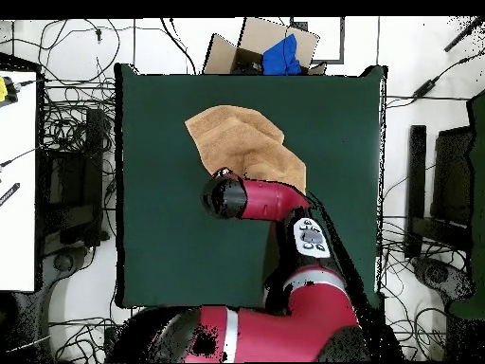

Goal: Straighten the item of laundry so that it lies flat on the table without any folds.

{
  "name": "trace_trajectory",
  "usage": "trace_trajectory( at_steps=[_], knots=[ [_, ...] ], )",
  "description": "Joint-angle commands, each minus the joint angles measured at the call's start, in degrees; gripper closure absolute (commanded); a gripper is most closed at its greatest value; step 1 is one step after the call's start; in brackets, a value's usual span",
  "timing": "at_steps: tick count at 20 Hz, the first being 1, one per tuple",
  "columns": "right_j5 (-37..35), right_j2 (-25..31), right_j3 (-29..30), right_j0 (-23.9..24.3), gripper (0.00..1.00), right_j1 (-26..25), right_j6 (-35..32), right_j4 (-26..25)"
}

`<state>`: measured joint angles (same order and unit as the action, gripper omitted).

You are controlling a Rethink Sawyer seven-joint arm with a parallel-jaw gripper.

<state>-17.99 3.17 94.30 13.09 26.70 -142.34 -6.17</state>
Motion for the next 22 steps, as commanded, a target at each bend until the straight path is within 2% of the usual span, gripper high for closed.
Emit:
trace_trajectory(
  at_steps=[1, 6, 9, 22],
  knots=[
    [-4.0, 4.9, 7.1, 1.8, 0.00, 6.7, -3.5, 2.9],
    [-7.1, 4.5, 8.3, 1.1, 0.00, 10.0, -3.5, 3.7],
    [-6.7, 4.1, 7.9, 0.6, 0.00, 9.6, -3.6, 3.9],
    [-2.5, -0.2, 3.1, -2.9, 0.00, 3.4, -5.5, 2.9]
  ],
)
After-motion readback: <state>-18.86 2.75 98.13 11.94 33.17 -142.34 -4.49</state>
